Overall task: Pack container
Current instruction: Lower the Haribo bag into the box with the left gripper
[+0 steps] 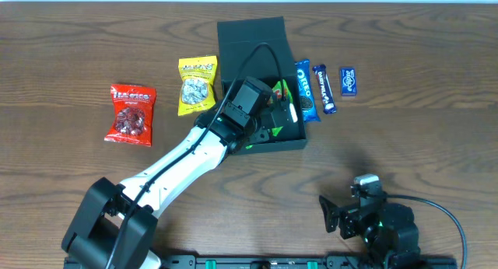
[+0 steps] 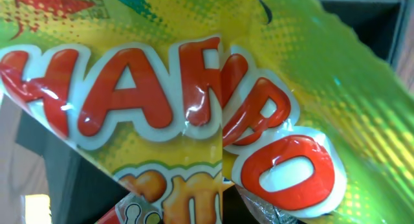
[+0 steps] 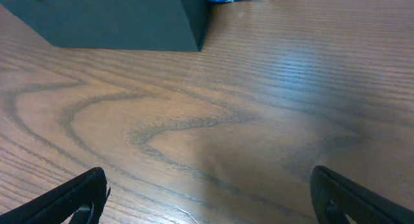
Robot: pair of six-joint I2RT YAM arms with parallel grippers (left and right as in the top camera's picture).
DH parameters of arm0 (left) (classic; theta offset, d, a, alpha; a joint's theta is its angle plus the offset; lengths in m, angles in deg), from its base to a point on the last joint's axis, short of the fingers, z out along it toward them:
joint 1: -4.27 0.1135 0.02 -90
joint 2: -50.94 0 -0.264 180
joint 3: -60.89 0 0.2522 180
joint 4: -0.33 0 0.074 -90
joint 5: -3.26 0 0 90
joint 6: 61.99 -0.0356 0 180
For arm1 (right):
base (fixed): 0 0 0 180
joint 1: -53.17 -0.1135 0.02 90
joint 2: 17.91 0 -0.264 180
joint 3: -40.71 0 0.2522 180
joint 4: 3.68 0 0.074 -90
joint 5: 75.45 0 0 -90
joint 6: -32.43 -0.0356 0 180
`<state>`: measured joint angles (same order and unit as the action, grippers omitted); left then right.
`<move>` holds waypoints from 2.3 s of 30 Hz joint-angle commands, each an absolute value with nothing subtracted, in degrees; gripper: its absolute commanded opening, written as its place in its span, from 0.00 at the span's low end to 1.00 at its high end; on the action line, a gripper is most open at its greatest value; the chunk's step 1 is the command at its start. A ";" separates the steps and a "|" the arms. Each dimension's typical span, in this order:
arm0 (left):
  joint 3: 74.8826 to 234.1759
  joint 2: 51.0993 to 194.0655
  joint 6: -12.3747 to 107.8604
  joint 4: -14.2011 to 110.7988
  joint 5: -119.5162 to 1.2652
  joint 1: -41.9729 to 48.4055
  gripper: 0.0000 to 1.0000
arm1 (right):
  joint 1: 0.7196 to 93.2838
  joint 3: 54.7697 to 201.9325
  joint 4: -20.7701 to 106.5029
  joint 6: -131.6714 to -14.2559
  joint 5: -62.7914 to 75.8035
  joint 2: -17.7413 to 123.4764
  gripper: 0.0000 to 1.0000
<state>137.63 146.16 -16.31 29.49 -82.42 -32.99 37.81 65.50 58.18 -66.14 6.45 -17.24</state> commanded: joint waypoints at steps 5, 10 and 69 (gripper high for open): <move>139.16 146.48 -19.72 29.18 -82.32 -33.16 0.95 | 36.91 65.20 58.09 -66.71 6.41 -17.59 0.99; 139.21 146.09 -15.08 28.59 -82.36 -33.16 0.95 | 36.91 65.20 58.09 -66.73 6.39 -17.59 0.99; 142.51 157.94 15.82 19.83 -63.45 -31.31 0.06 | 36.91 65.20 58.09 -66.71 6.41 -17.59 0.99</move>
<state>139.56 161.54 14.99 19.92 -63.34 -31.42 37.81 65.50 58.18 -66.14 6.47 -17.24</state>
